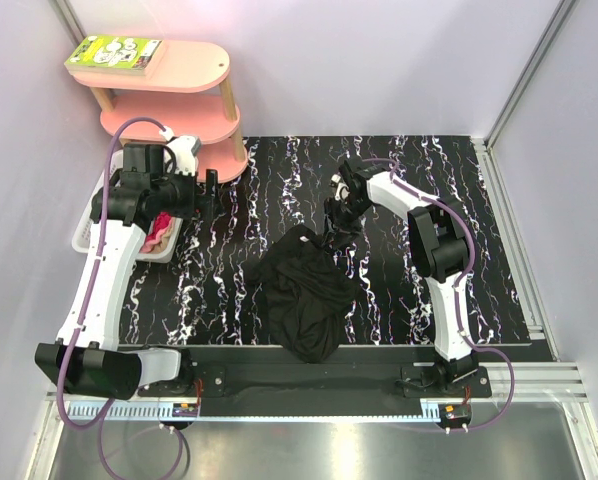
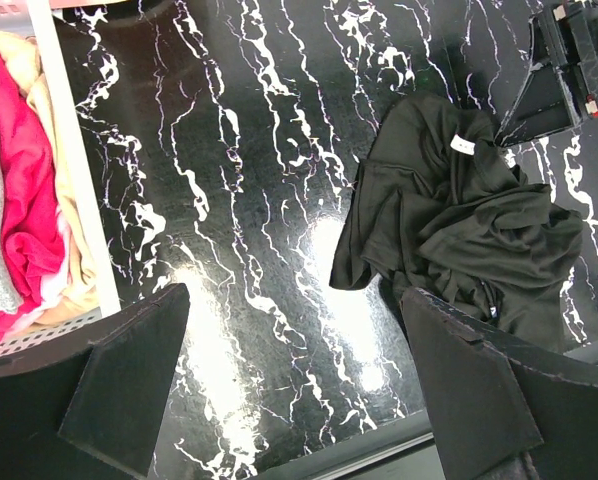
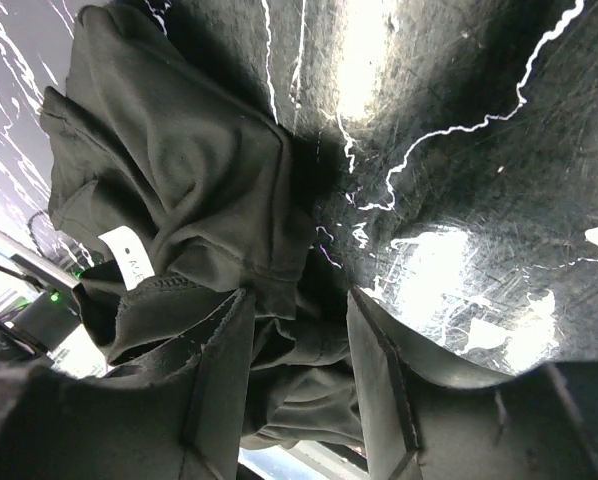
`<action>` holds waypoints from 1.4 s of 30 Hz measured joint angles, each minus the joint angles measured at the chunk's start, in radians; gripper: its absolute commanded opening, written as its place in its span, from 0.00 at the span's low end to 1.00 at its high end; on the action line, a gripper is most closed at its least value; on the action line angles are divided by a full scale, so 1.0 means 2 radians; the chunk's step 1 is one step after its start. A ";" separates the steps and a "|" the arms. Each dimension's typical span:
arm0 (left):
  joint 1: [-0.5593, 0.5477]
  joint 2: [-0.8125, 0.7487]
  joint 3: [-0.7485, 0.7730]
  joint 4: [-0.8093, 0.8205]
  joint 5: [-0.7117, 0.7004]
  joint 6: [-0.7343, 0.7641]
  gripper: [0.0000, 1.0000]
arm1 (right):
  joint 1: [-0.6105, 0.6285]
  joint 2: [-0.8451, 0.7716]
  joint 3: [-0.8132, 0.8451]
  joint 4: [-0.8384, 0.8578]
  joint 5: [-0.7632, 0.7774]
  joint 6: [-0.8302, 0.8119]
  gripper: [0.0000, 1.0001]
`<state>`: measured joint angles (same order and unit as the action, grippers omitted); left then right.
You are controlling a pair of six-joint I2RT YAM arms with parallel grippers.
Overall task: Fold and stack the t-shirts
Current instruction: Flatten out the tshirt
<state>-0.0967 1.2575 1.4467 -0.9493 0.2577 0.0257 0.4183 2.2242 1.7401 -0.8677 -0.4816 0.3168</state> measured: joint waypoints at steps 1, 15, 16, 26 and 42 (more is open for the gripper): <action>0.000 0.000 0.000 0.000 0.001 0.000 0.93 | 0.000 0.000 0.000 -0.001 0.001 -0.001 0.49; 0.000 0.000 0.000 0.000 0.011 0.000 0.93 | 0.001 0.001 0.024 0.016 -0.021 0.026 0.00; 0.000 0.000 0.000 0.000 0.011 0.000 0.92 | 0.001 0.001 0.026 0.017 -0.022 0.028 0.00; 0.000 0.000 -0.001 0.001 0.012 0.000 0.90 | 0.001 -0.026 0.088 0.005 -0.005 0.022 0.00; -0.128 0.127 -0.096 0.096 0.001 -0.040 0.88 | 0.004 -0.345 0.062 -0.039 0.058 0.005 0.00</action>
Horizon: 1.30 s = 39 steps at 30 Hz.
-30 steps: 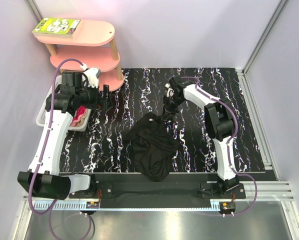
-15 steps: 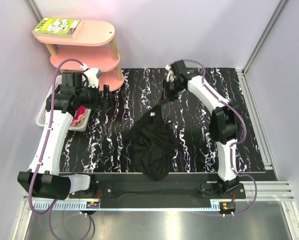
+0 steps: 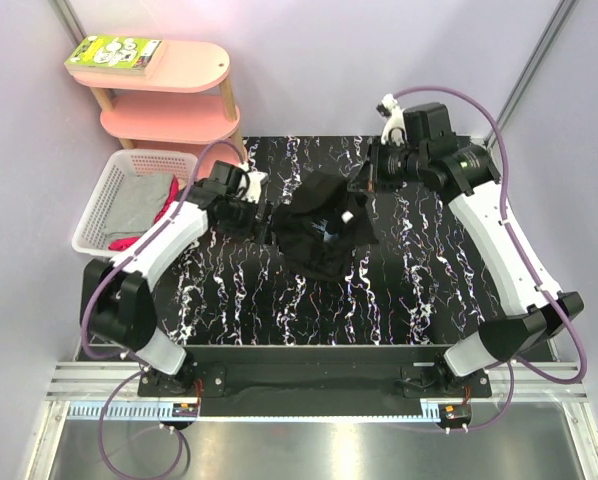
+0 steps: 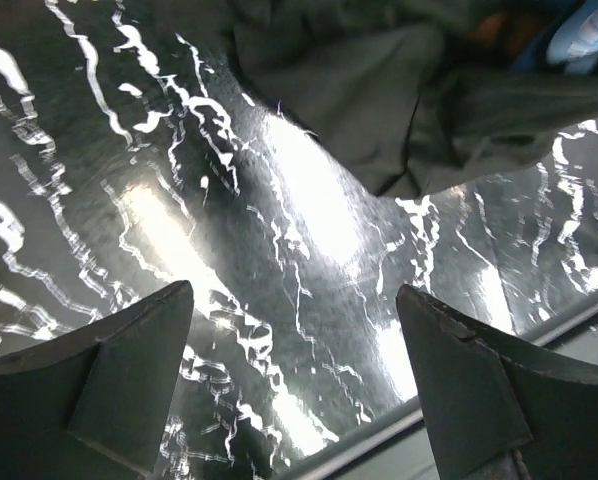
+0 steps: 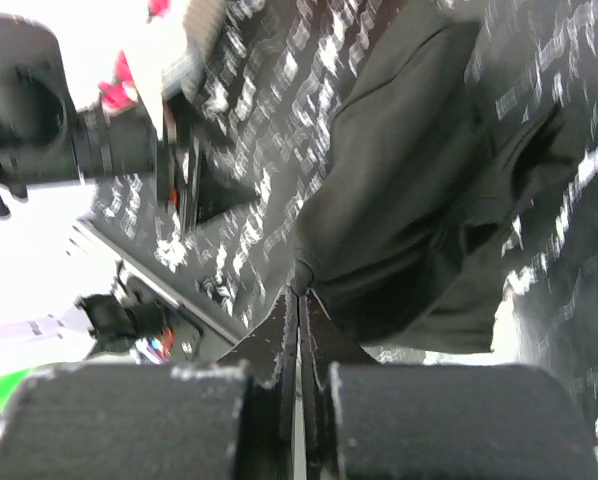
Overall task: Fold and stack the t-shirts
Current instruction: Flatten out the tshirt
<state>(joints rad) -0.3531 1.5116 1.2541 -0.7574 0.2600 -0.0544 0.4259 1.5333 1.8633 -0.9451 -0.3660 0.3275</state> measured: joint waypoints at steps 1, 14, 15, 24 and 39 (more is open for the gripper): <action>-0.005 0.014 0.001 0.006 -0.003 -0.003 0.88 | 0.000 -0.007 -0.013 -0.006 0.005 0.000 0.00; -0.064 0.128 0.061 0.041 -0.049 -0.025 0.88 | 0.000 -0.047 -0.056 -0.074 0.098 0.009 0.00; -0.064 0.139 0.073 0.042 -0.055 -0.025 0.88 | -0.001 -0.054 -0.057 -0.080 0.113 0.011 0.00; -0.060 0.230 0.159 0.051 -0.107 -0.024 0.88 | -0.015 -0.102 -0.048 -0.134 0.240 0.024 0.00; -0.060 0.351 0.308 0.023 -0.182 -0.022 0.84 | -0.018 -0.101 -0.048 -0.151 0.252 0.027 0.00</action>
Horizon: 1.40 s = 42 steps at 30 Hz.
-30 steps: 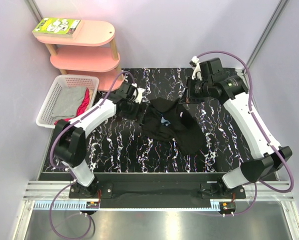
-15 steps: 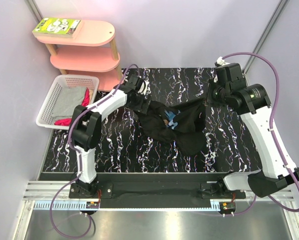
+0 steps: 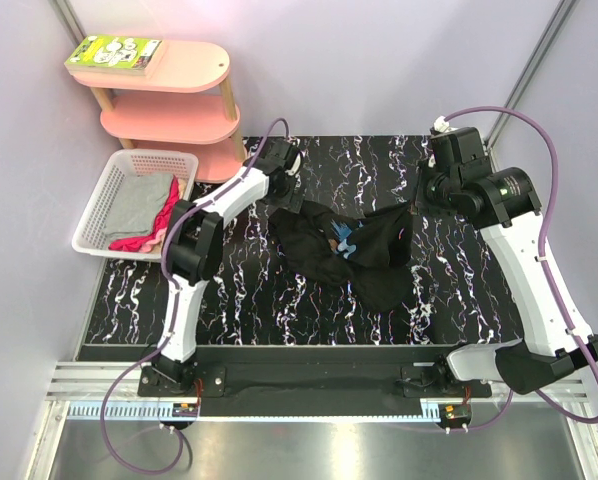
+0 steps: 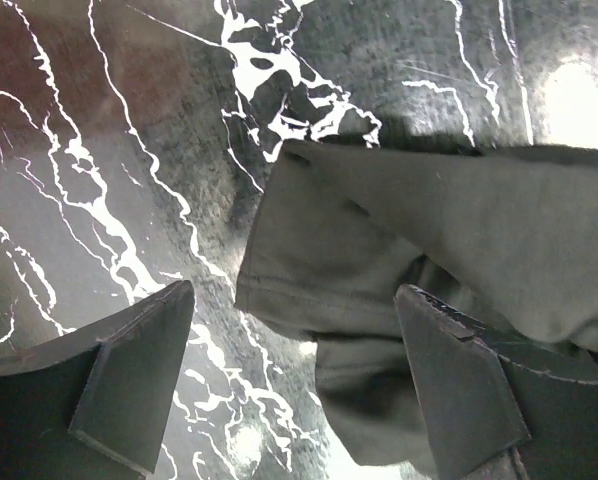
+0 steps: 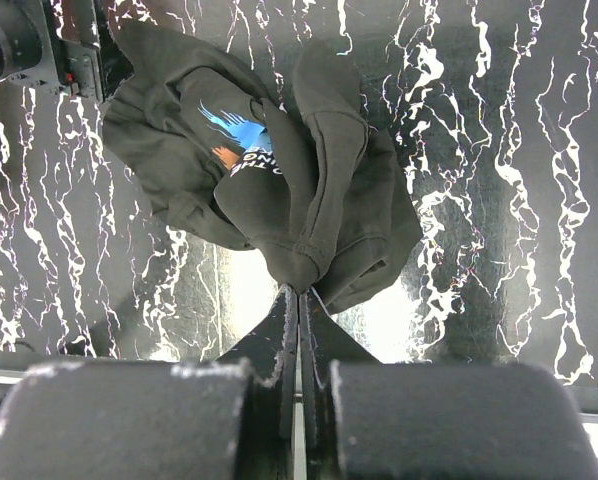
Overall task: Fold and stack the t-shirts
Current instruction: Flatten out the tshirt
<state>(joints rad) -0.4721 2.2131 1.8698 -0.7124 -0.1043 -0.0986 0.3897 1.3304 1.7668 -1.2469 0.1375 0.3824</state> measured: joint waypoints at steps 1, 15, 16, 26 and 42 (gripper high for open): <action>0.000 0.003 0.002 0.000 -0.002 0.000 0.83 | 0.000 0.000 0.000 0.000 0.000 0.000 0.00; 0.049 0.005 -0.046 -0.030 0.013 -0.013 0.60 | 0.000 0.000 -0.010 0.000 -0.006 0.002 0.00; 0.048 0.006 -0.046 -0.032 0.016 -0.013 0.61 | 0.000 0.000 -0.009 0.000 -0.008 0.004 0.00; 0.029 0.017 -0.024 -0.045 0.060 -0.013 0.64 | -0.001 0.005 -0.004 0.001 -0.026 0.014 0.00; 0.022 0.036 0.008 -0.059 0.095 -0.031 0.20 | -0.002 0.007 -0.004 0.002 -0.040 0.017 0.00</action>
<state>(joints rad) -0.4274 2.2856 1.8851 -0.8295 0.0849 -0.1616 0.3859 1.3445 1.7580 -1.2423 0.0582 0.4168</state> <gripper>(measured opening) 0.432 0.011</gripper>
